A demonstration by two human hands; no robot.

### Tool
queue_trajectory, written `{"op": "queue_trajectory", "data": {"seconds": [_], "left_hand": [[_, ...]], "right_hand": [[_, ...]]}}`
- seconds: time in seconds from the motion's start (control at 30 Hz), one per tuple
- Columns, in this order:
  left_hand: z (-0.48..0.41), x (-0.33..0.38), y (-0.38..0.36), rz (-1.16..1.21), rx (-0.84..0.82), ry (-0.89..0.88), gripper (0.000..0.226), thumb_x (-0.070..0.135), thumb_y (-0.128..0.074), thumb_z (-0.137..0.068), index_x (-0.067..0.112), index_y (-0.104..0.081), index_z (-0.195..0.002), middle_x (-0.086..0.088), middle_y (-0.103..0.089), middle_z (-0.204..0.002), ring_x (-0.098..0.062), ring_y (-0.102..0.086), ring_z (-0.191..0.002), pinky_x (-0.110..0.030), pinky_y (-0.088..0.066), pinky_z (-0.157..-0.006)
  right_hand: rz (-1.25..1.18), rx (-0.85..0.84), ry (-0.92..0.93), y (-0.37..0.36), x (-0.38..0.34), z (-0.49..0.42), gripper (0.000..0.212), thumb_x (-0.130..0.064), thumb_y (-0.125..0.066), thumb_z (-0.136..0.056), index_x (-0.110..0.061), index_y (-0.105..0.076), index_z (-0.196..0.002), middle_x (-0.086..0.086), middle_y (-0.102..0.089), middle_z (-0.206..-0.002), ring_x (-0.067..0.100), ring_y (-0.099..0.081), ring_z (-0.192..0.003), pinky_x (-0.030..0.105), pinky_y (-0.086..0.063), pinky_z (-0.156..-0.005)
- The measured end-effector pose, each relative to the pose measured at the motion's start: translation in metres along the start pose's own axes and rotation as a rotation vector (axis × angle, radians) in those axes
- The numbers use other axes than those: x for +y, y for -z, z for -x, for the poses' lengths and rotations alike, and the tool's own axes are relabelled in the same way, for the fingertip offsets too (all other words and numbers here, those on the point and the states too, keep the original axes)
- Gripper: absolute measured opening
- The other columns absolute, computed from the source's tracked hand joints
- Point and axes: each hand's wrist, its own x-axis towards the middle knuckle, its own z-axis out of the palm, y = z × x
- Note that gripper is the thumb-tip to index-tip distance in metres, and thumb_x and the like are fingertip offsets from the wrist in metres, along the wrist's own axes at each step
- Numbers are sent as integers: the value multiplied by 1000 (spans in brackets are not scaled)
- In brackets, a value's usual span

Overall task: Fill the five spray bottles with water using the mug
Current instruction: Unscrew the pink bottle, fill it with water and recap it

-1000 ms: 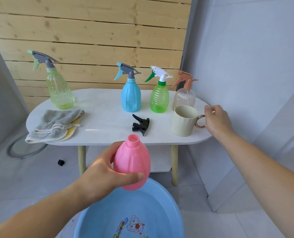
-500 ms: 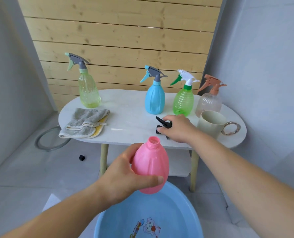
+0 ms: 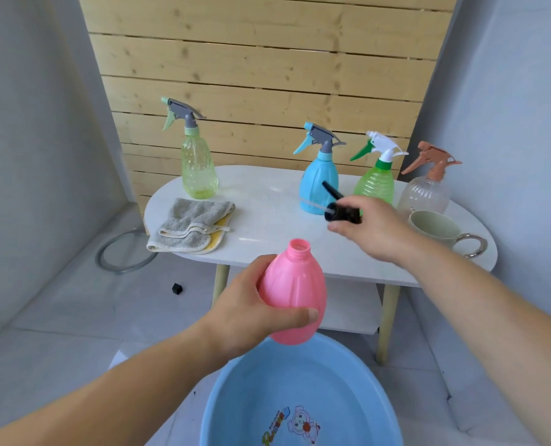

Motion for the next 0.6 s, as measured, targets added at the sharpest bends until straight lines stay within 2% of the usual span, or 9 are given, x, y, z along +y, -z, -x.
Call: {"op": "queue_trajectory", "data": {"seconds": [0.1,0.17,0.2,0.27,0.33,0.43,0.5,0.6], "left_hand": [[-3,-4,5,-20,51,11,81,54,-92,-45,51,-61,-119,12,-72,-113,-19,-65,-116,-44,-61,-96],[-4,-6,6,-11,73,17,78,55,-93,-44,54,-61,-115,9,-71,-116,-22,-61,-121,-45,-59,-98],[-4,-7,6,-7,82,20,77,55,-93,-43,56,-61,-113,7,-70,-117,-23,-60,-122,-45,-59,-98],[-4,-7,5,-24,99,21,74,57,-94,-43,63,-60,-109,3,-67,-121,-25,-56,-126,-46,-58,-99],[-3,-7,4,-45,105,23,74,59,-95,-43,65,-59,-108,3,-66,-122,-26,-54,-128,-46,-57,-100],[-1,-6,3,-52,100,32,80,57,-93,-42,56,-59,-114,6,-69,-118,-22,-61,-121,-44,-60,-97],[1,-2,2,-43,84,33,85,54,-91,-40,46,-59,-118,6,-71,-116,-16,-69,-108,-39,-63,-90],[4,2,0,-59,69,31,82,48,-93,-44,43,-58,-119,8,-70,-114,-14,-70,-103,-34,-63,-86]], "right_hand": [[53,93,135,36,-24,18,27,-25,-76,-84,-24,-66,-109,1,-55,-108,12,-54,-92,4,-34,-70],[73,102,165,56,-32,30,26,-26,-77,-83,-30,-63,-105,1,-52,-111,0,-51,-90,0,-34,-73],[94,107,167,64,-33,34,26,-28,-77,-83,-32,-63,-104,1,-52,-116,-4,-49,-92,2,-34,-77],[152,124,172,76,-37,43,26,-31,-77,-82,-35,-64,-104,0,-49,-131,-3,-48,-98,17,-37,-87],[166,120,185,82,-41,51,27,-29,-78,-82,-34,-66,-106,-3,-46,-137,3,-53,-101,20,-41,-87],[184,110,204,86,-45,61,29,-26,-79,-82,-33,-66,-106,-7,-42,-137,5,-55,-101,24,-46,-91],[212,125,200,88,-45,63,31,-26,-80,-81,-32,-66,-109,-6,-39,-143,16,-54,-111,38,-46,-100],[255,128,185,87,-45,65,35,-33,-79,-80,-38,-64,-110,-7,-34,-149,24,-50,-123,55,-37,-107]]}}
